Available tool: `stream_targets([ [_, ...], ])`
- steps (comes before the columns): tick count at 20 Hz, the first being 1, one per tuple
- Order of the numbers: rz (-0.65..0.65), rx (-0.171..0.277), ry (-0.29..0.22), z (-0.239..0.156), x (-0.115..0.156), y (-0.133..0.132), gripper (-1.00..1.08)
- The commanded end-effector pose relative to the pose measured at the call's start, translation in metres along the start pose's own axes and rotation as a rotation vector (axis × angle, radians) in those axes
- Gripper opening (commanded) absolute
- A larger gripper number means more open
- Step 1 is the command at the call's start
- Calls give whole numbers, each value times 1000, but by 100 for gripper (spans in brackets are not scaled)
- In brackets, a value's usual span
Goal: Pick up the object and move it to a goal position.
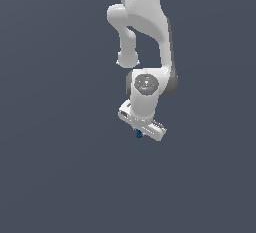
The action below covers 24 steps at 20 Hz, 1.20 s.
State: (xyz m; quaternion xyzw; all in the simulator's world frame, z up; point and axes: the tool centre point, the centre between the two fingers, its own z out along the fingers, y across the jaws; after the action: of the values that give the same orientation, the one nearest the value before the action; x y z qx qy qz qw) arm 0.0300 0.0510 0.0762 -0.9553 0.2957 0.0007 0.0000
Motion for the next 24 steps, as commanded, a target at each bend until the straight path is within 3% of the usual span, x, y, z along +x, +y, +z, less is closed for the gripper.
stream_targets([
  [1,0,1,1,-14,-1,12,-100],
  [24,1,3,-1,-206,-12,175,-100],
])
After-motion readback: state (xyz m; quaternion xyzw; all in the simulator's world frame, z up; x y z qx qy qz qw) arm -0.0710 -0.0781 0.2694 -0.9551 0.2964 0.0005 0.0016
